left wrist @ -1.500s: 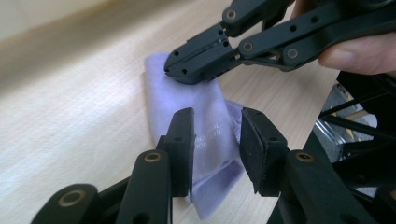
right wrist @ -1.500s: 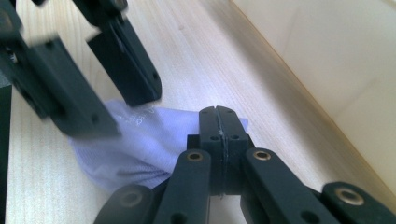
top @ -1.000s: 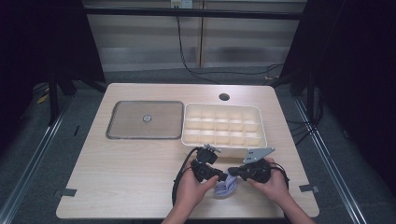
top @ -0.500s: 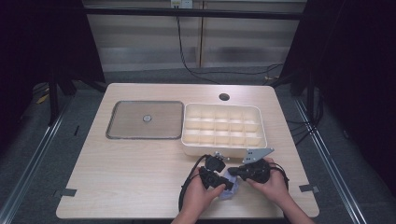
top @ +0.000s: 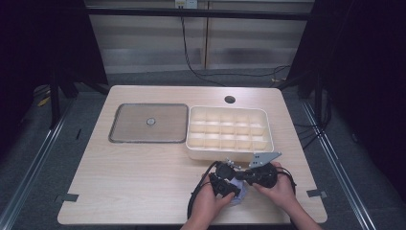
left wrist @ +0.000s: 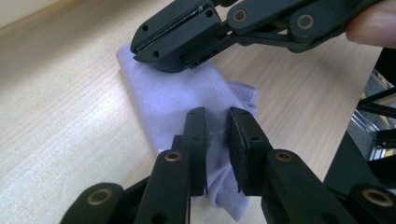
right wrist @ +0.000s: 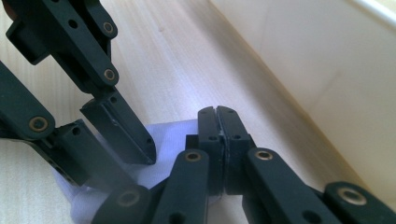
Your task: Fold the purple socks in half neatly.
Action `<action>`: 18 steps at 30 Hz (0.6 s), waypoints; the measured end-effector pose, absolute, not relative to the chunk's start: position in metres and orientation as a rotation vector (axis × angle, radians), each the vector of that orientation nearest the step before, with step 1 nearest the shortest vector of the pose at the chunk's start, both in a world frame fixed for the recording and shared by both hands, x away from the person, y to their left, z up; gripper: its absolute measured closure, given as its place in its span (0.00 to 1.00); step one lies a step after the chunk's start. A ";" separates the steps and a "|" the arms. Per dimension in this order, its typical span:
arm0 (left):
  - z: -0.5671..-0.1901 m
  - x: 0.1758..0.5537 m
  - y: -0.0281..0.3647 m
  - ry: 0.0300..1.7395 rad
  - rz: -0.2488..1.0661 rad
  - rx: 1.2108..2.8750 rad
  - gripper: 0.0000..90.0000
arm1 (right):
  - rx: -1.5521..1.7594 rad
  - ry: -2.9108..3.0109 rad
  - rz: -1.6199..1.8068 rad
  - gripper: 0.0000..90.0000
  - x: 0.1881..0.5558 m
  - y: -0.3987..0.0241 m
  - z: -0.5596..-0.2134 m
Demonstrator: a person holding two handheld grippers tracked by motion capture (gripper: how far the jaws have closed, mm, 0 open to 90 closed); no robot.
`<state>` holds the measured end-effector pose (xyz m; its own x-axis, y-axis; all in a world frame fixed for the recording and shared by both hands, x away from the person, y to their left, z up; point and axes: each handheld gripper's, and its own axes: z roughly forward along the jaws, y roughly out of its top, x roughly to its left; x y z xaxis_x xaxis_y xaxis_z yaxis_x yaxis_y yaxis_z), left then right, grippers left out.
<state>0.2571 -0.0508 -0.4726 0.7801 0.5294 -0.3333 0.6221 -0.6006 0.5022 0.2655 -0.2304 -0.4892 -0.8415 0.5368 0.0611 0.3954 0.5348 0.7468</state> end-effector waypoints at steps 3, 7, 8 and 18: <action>-0.473 0.259 -0.052 0.860 -0.183 2.347 0.86 | 0.790 2.587 1.191 0.97 0.266 -0.231 -0.488; -0.474 0.261 -0.052 0.865 -0.192 2.334 0.86 | 0.802 2.567 1.209 0.97 0.266 -0.236 -0.485; -0.474 0.261 -0.051 0.866 -0.194 2.337 0.86 | 0.805 2.566 1.217 0.97 0.266 -0.237 -0.484; -0.475 0.261 -0.051 0.880 -0.197 2.320 0.87 | 0.805 2.606 1.200 1.00 0.267 -0.238 -0.488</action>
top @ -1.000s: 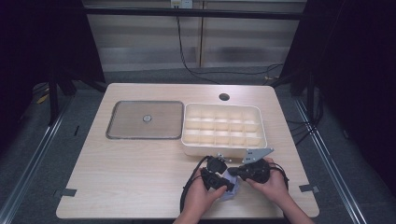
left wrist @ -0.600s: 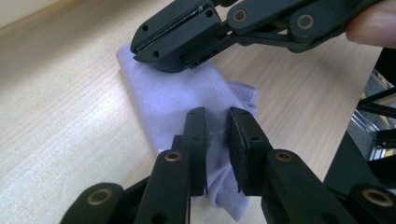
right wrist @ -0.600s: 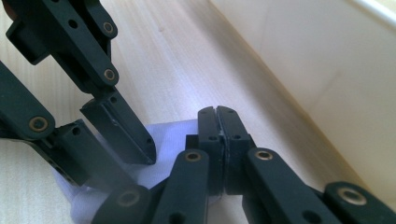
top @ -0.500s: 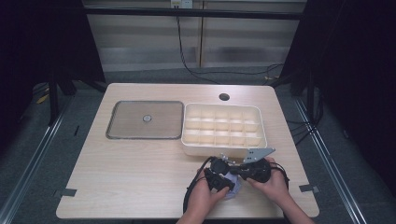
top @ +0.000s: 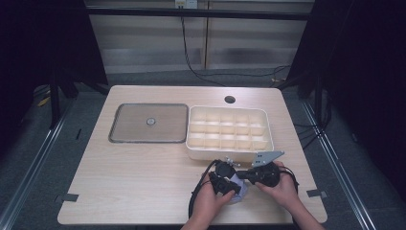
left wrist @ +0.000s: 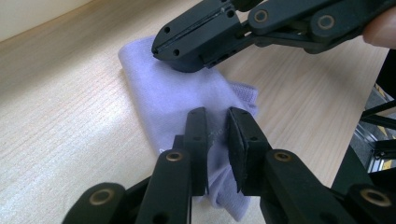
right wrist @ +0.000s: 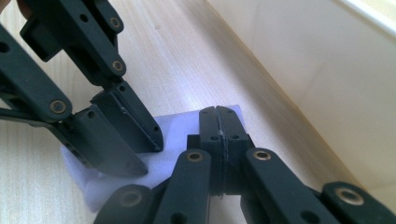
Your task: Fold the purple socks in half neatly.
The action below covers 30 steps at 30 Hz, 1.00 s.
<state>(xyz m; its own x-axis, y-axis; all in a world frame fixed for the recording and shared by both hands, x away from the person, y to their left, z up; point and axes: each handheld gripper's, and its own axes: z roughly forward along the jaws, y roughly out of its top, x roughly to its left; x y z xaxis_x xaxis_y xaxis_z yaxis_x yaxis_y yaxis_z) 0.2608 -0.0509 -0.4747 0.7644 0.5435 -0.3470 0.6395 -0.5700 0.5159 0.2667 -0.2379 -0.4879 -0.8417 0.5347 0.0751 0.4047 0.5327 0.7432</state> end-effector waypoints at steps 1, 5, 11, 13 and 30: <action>-0.475 0.261 -0.051 0.877 -0.194 2.323 0.87 | 0.808 2.606 1.204 1.00 0.267 -0.238 -0.488; -0.475 0.260 -0.051 0.870 -0.180 2.329 0.88 | 0.817 2.604 1.200 1.00 0.267 -0.238 -0.488; -0.474 0.260 -0.052 0.870 -0.178 2.335 0.89 | 0.847 2.566 1.192 1.00 0.269 -0.241 -0.488; -0.475 0.260 -0.052 0.869 -0.179 2.333 0.89 | 0.864 2.552 1.187 1.00 0.272 -0.243 -0.490; -0.475 0.259 -0.050 0.871 -0.192 2.318 0.88 | 0.894 2.506 1.174 1.00 0.271 -0.254 -0.487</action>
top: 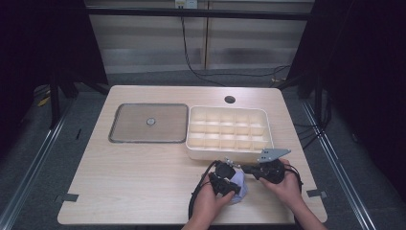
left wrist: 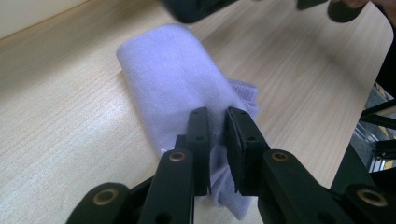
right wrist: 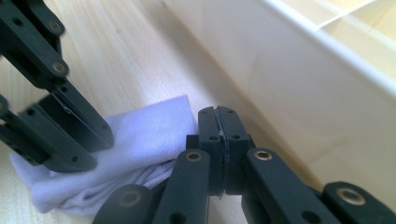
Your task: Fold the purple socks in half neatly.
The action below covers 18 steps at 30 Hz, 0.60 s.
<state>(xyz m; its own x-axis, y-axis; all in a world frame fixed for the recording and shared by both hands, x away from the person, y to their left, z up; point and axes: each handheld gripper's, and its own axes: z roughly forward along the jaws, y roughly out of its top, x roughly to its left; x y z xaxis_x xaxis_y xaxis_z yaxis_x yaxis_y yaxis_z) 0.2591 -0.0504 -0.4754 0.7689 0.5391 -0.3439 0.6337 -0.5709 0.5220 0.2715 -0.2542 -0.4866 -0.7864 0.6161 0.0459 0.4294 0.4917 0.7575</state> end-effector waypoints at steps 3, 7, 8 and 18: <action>-0.475 0.259 -0.050 0.871 -0.191 2.318 0.88 | 0.877 2.479 1.214 1.00 0.268 -0.255 -0.478; -0.475 0.259 -0.051 0.872 -0.188 2.321 0.88 | 0.826 2.514 1.239 0.99 0.262 -0.247 -0.473; -0.475 0.259 -0.051 0.872 -0.190 2.316 0.88 | 0.818 2.531 1.224 0.99 0.261 -0.244 -0.474; -0.468 0.264 -0.042 0.866 -0.228 2.284 0.77 | 0.840 2.552 1.208 0.96 0.262 -0.243 -0.483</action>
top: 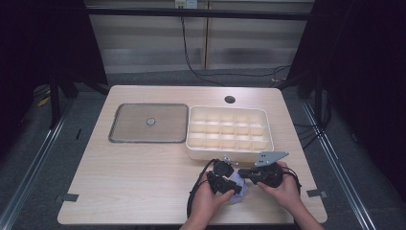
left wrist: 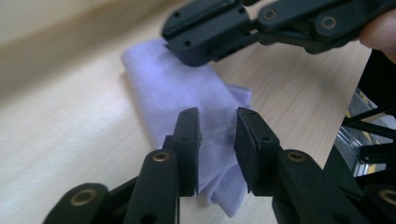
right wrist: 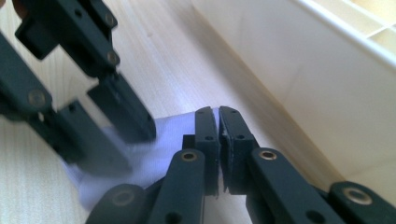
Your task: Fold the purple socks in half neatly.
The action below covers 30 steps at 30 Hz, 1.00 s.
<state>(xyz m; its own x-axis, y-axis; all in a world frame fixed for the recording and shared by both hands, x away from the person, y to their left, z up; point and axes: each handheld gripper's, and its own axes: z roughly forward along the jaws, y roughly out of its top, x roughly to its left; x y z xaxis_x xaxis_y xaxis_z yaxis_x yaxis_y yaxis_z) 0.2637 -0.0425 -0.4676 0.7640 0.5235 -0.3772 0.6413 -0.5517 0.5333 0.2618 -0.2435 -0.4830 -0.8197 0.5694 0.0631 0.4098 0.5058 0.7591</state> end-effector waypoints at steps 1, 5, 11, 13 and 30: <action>-0.465 0.265 -0.041 0.865 -0.227 2.278 0.77 | 0.852 2.546 1.217 0.95 0.261 -0.245 -0.482; -0.455 0.270 -0.030 0.867 -0.199 2.271 0.75 | 0.885 2.525 1.243 0.92 0.259 -0.249 -0.479; -0.463 0.276 -0.015 0.884 -0.190 2.322 0.74 | 0.925 2.503 1.244 0.88 0.253 -0.257 -0.474; -0.466 0.276 -0.013 0.869 -0.204 2.335 0.74 | 0.950 2.496 1.242 0.86 0.250 -0.261 -0.473; -0.473 0.270 -0.041 0.782 -0.248 2.373 0.71 | 1.136 2.457 1.253 0.75 0.243 -0.285 -0.468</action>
<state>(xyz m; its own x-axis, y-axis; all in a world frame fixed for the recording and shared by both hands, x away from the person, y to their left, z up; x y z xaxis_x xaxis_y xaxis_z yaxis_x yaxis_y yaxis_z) 0.2702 -0.0414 -0.4725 0.8072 0.4737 -0.3523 0.5901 -0.6322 0.5021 0.2434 -0.2850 -0.4678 -0.6990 0.6900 0.1876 0.5572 0.3611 0.7478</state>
